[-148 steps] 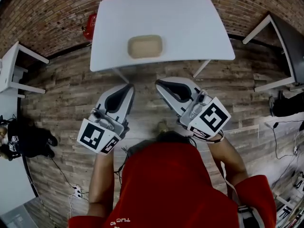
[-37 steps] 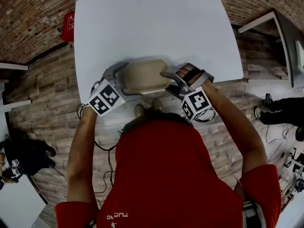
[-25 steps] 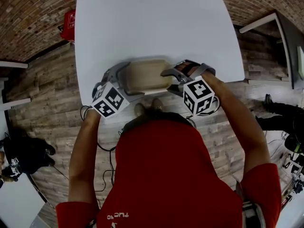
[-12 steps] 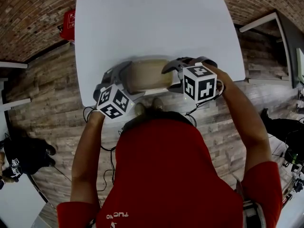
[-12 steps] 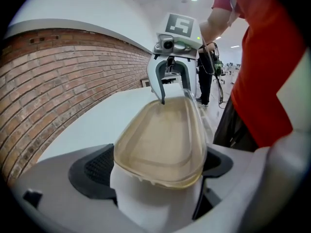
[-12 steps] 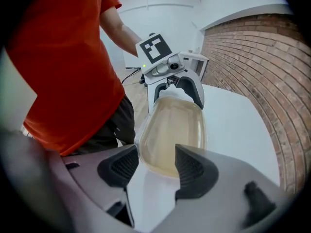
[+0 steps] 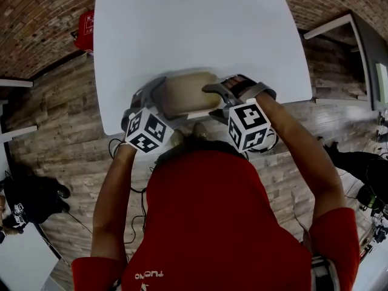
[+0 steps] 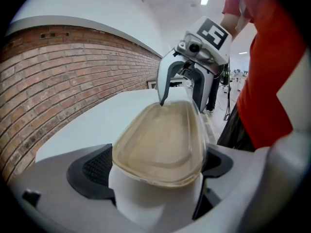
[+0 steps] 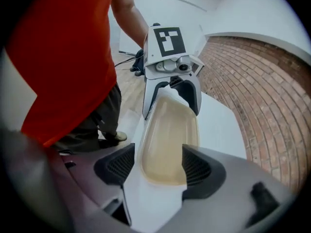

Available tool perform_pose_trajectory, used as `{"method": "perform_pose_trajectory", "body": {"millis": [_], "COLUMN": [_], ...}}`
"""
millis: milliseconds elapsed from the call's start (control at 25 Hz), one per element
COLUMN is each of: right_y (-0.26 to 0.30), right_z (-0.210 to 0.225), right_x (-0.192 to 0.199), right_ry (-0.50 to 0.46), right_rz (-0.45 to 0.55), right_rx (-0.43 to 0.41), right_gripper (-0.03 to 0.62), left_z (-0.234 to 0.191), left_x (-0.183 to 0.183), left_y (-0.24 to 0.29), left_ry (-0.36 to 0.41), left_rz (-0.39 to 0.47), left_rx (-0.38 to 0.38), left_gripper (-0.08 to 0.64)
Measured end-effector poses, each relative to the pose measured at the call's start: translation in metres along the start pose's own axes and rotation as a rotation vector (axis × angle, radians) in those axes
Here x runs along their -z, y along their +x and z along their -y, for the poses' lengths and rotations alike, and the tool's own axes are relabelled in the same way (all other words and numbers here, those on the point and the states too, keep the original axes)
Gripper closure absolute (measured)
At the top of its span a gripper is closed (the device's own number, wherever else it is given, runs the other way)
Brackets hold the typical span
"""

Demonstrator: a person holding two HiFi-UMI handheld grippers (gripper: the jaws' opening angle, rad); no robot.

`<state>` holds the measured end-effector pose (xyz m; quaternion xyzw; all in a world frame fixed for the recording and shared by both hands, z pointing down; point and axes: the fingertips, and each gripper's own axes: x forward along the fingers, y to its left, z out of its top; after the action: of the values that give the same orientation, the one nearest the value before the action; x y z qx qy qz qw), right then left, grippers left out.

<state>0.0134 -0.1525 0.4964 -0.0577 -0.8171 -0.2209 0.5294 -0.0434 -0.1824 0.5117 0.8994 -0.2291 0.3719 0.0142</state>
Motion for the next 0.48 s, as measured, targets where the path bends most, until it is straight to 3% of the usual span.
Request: {"method": "perform_pose_trajectory", "body": {"millis": [280, 360, 480], "right_y": [0.020, 0.021, 0.017], "right_z": [-0.001, 0.001, 0.004], "right_x": [-0.031, -0.032, -0.035], "right_ry": [-0.032, 0.005, 0.123], "right_rz": [-0.003, 0.006, 0.048], "right_rx": [0.134, 0.115, 0.009], "right_gripper": [0.318, 0.355, 0.376], "left_z": [0.002, 0.002, 0.000], "left_x": [0.000, 0.001, 0.003], "left_y": [0.000, 0.001, 0.001], "left_ry": [0.001, 0.016, 0.031], "left_rz": [-0.002, -0.011, -0.025], "left_rx": [-0.014, -0.023, -0.043], "left_gripper": [0.026, 0.026, 0.028]}}
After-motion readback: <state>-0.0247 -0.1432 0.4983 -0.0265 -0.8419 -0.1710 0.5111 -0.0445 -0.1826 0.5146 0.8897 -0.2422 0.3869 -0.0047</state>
